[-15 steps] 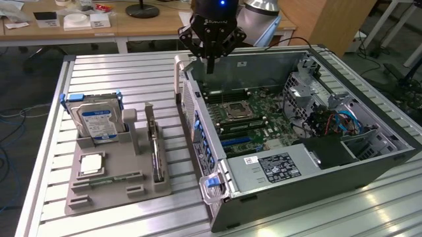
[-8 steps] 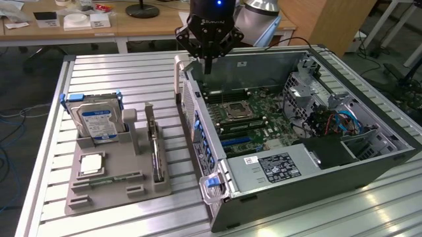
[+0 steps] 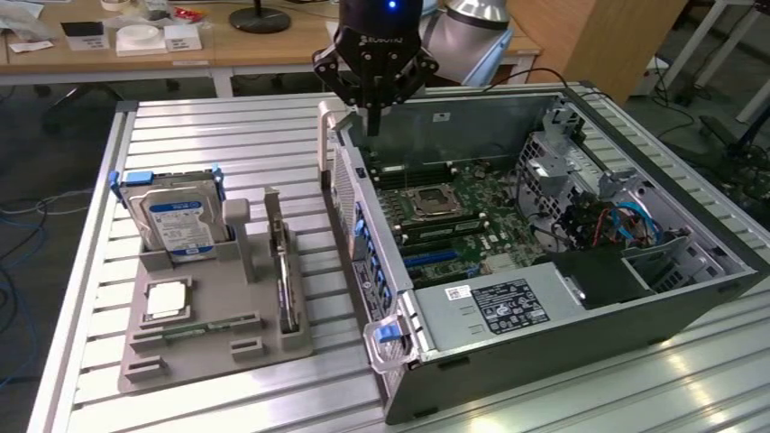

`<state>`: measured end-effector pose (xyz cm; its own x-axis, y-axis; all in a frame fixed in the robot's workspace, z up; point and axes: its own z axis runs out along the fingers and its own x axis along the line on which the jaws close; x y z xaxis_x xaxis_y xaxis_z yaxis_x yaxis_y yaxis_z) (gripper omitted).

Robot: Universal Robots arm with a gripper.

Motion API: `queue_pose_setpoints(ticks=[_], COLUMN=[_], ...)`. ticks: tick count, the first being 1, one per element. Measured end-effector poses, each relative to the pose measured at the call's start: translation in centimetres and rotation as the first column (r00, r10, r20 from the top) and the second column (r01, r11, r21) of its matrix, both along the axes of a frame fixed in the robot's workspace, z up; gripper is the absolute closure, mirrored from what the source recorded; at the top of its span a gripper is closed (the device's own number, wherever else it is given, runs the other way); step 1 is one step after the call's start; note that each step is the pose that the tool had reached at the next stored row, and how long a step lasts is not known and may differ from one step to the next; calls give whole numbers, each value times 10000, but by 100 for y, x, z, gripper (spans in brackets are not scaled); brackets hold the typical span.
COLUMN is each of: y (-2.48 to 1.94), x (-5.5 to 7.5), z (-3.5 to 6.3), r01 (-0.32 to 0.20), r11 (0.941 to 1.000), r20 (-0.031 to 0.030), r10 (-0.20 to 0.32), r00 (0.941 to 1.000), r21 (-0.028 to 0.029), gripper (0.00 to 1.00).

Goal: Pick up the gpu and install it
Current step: 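Reach for the gpu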

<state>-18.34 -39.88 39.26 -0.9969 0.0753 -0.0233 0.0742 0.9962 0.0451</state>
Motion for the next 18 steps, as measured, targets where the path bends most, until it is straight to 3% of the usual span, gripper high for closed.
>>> queue_pose_setpoints(ticks=[18], y=[2], x=[-183], z=[-3], r01=[0], r11=[10000], r20=[0], r10=[0], r00=[10000], r21=[0], gripper=[89])
